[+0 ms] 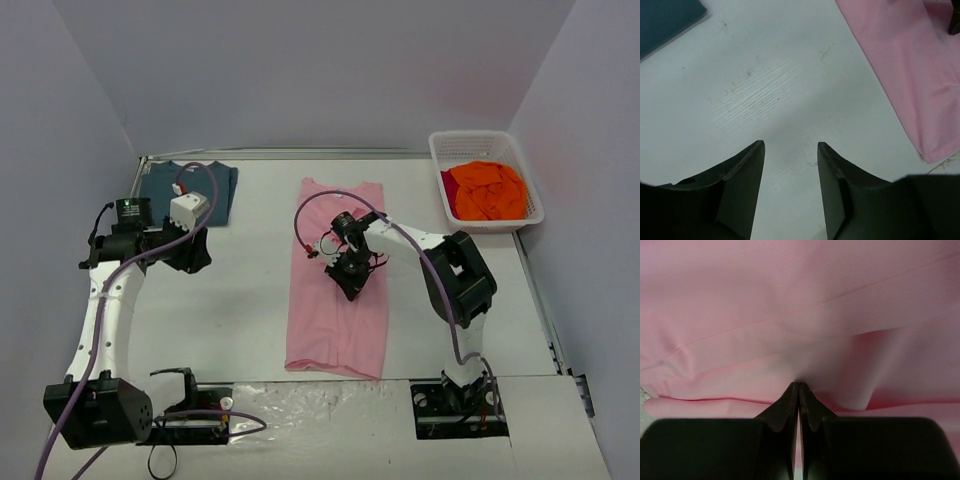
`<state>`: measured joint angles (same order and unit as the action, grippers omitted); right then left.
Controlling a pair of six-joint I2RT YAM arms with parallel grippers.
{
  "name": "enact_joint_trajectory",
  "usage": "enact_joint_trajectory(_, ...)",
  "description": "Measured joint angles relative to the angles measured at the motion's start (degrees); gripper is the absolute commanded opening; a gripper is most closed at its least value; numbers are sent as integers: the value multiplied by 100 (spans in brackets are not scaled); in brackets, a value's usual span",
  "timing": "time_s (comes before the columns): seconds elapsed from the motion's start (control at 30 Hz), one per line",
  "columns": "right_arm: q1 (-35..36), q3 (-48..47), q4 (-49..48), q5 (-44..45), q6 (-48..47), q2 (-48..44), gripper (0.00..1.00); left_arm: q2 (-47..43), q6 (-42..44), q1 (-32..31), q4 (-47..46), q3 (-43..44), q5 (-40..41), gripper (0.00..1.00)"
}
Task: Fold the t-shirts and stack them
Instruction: Rotate the tshirt 90 degrees
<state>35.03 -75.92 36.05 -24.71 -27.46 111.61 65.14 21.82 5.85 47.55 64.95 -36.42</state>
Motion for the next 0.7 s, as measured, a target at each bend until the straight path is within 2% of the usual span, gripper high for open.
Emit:
enact_joint_trajectory(0.27,-90,-452,498,-260,-61,573,0,-358,-66,328,-42,-101,-232,49)
enact_joint_trajectory(0.53,-181,-1766,1360,-341,39,1478,0,-229,-107,356,-66,-103,-334,51)
enact_joint_trajectory(0.7,-356,-2723,1440,-302,44,1965,0,-173,-107,356,-68,-105,-393,51)
